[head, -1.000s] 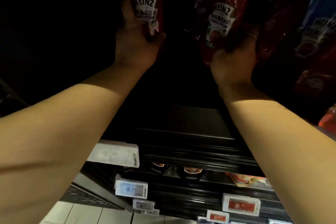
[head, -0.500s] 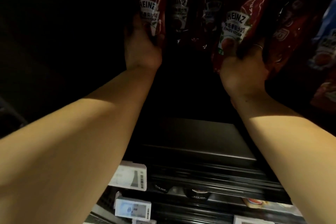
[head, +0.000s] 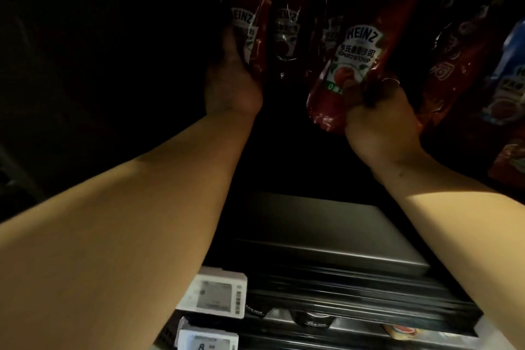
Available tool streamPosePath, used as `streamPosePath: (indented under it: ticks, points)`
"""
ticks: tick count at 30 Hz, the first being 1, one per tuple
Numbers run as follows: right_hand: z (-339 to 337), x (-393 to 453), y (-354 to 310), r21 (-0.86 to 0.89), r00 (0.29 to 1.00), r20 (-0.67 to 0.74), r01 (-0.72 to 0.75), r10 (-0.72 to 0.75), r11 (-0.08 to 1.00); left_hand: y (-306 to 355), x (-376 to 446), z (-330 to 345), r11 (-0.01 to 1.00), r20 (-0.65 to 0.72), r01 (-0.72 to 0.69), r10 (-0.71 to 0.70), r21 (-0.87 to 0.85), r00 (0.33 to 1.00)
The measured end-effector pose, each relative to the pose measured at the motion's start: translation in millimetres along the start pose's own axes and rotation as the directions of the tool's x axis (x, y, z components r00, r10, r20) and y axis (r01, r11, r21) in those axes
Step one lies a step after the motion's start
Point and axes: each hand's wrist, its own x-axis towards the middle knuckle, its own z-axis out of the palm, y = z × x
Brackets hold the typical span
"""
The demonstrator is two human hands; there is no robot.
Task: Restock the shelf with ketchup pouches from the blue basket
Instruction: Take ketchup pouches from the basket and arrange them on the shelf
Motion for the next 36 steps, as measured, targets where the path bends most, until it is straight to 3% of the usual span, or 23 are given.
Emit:
streamPosePath:
  ticks: [7,11,16,20,23,25,33,36]
  points:
    - [21,28,-14,-0.097,0.986,0.169,0.028,-0.012,0.995,-2,4,0,0.999,0.096,-0.003,0.006,-0.038,0.995]
    - [39,37,-25,-0.207,0.981,0.185,0.097,-0.059,0.974,-4,5,0,0.998,0.107,0.023,-0.018,-0.050,0.994]
    - [66,40,-26,0.000,0.996,0.083,0.034,-0.033,0.999,-3,5,-1,0.997,0.066,0.035,-0.030,-0.067,0.997]
    - [73,39,-21,0.065,0.996,0.089,-0.014,0.008,0.998,-3,4,-2,0.997,0.057,0.037,-0.033,-0.070,0.998]
    - [62,43,-9,-0.167,0.995,0.088,0.064,-0.050,0.984,-4,4,-1,0.997,0.056,0.044,-0.041,-0.067,0.998]
    - [55,44,-6,-0.283,0.998,0.056,0.037,-0.022,0.958,-5,4,0,0.997,0.055,0.042,-0.039,-0.061,0.998]
    - [40,41,7,-0.328,1.000,-0.008,0.003,-0.006,0.945,-4,3,3,0.995,0.065,0.075,-0.070,-0.070,0.995]
    - [47,46,4,-0.410,0.998,0.061,0.056,-0.035,0.910,-3,4,2,0.996,0.065,0.065,-0.061,-0.065,0.996]
